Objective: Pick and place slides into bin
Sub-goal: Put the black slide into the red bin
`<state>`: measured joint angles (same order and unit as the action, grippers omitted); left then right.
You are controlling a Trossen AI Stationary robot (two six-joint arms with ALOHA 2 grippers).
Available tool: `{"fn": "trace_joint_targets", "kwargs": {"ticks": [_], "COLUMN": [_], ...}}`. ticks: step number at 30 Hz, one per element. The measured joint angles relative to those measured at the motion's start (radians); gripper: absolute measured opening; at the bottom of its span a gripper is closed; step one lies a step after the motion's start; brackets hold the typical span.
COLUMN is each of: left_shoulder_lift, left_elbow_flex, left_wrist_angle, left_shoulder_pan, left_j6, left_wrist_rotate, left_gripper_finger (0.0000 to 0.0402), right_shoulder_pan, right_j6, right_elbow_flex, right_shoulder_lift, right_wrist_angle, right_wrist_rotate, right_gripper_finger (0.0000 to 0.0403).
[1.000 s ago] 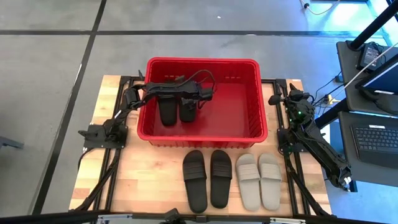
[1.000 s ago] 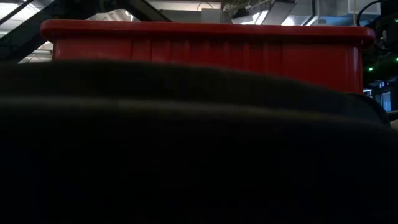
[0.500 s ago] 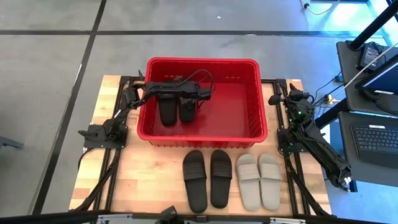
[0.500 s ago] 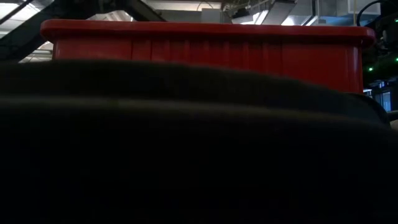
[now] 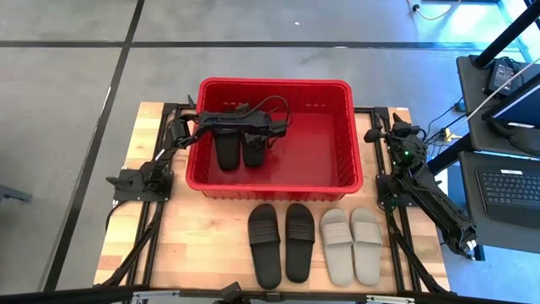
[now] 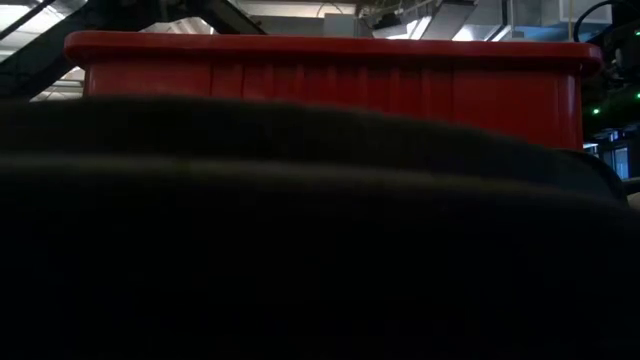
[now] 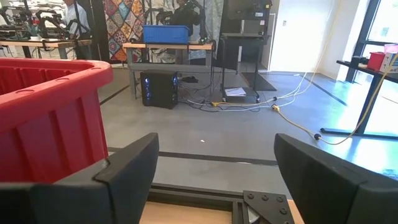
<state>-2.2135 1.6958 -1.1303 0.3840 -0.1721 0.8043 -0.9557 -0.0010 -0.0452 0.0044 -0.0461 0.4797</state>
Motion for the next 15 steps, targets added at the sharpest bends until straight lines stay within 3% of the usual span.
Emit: {"fn": "trace_joint_targets", "kwargs": {"ticks": [8, 15], "left_shoulder_lift": [0.0, 0.0], "left_elbow_flex": [0.0, 0.0], "left_wrist_angle": [-0.006, -0.011], "left_shoulder_pan": [-0.002, 0.0], "left_j6": [0.025, 0.024], "left_wrist_rotate": [-0.024, -0.05], "left_gripper_finger": [0.0059, 0.0129], "right_shoulder_pan": [0.0, 0.0], "right_j6": [0.0, 0.0], "right_elbow_flex": [0.0, 0.0], "right_shoulder_lift": [0.0, 0.0], "right_wrist_angle": [0.0, 0.0], "right_wrist_rotate": [0.0, 0.0], "right_gripper_finger": [0.032, 0.032]}}
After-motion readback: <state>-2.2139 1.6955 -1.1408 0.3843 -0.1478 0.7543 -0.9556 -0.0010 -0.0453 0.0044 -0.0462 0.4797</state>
